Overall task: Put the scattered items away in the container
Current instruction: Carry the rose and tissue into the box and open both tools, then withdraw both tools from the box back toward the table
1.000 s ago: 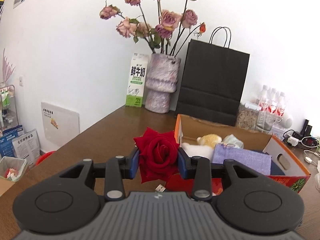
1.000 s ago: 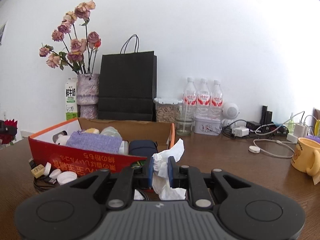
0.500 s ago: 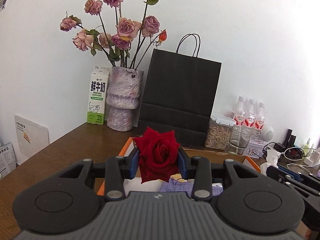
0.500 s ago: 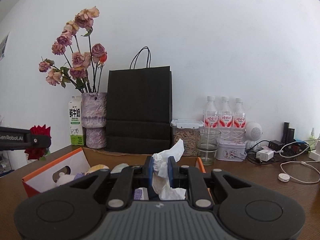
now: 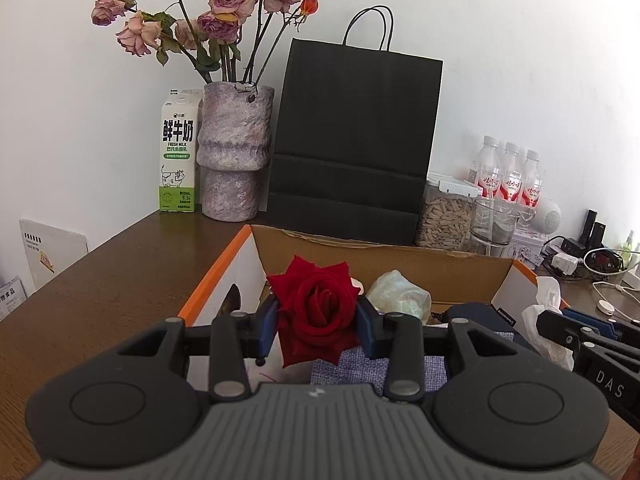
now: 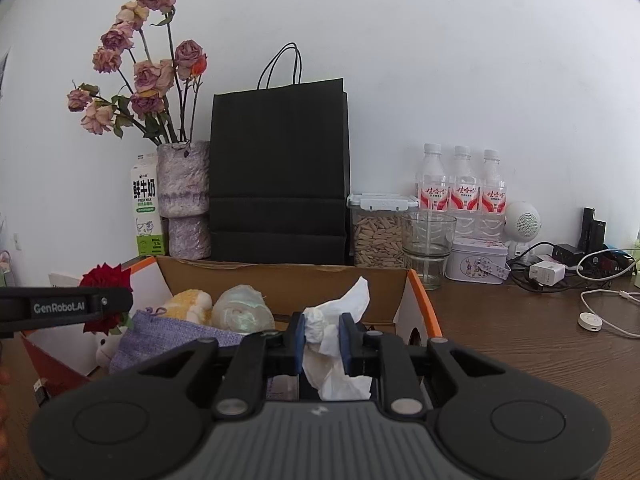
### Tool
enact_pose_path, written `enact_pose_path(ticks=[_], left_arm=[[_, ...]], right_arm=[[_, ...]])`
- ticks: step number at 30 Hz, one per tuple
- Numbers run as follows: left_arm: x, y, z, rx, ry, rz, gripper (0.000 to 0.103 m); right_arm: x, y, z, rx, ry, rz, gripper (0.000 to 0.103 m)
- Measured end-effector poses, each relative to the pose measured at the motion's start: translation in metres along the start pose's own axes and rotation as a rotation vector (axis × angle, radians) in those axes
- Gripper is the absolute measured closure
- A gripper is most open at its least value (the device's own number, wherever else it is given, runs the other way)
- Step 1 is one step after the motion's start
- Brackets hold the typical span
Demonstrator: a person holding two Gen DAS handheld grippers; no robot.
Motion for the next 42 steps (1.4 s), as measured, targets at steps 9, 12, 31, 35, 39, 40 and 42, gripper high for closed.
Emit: enact_pose_path(ticks=[9,12,31,35,39,40,42], left_arm=[[-0.004,0.028,0.004,0.048,-0.017,0.175,0.000],[-0.005,0.026,0.006,0.052,-0.021,0.155,0.000],[-0.011,0.029,0.009,0.067,-0.036,0.166,0.000],[-0.015,0.033,0.008,0.072,-0.051,0.175,0.000],[-0.021,0.041,0.005,0.078,-0.067,0.189,0.000],[-0.023,0.043,0.004,0.080,-0.069,0.194,0.000],[-0.027,0.049,0.001,0.082,-0.072,0.205,0.000]], right_arm=[[-0.003,0.013,0.006,-0.016,-0.040,0.054,0.000],[-0.004,0.014,0.005,-0.016,-0.035,0.053,0.000],[-0.005,0.031,0.008,-0.023,-0.022,0.100,0.000],[-0.009,0.037,0.005,-0.027,-0.003,0.108,0.000],[-0.016,0.046,-0.001,-0.031,0.034,0.117,0.000],[-0.018,0.048,-0.002,-0.033,0.040,0.118,0.000],[-0.023,0.053,-0.003,-0.036,0.047,0.117,0.000]])
Point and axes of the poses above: each gripper's, at about its wrist camera, not at the fingertips, and y roughly against the way its jaws point, z to its right, x to its top, the point moved 5 cm from there along -y, roughly the way its jaws point, and after that the axes turned 14 degrees about -z, right-handed, at the moved point
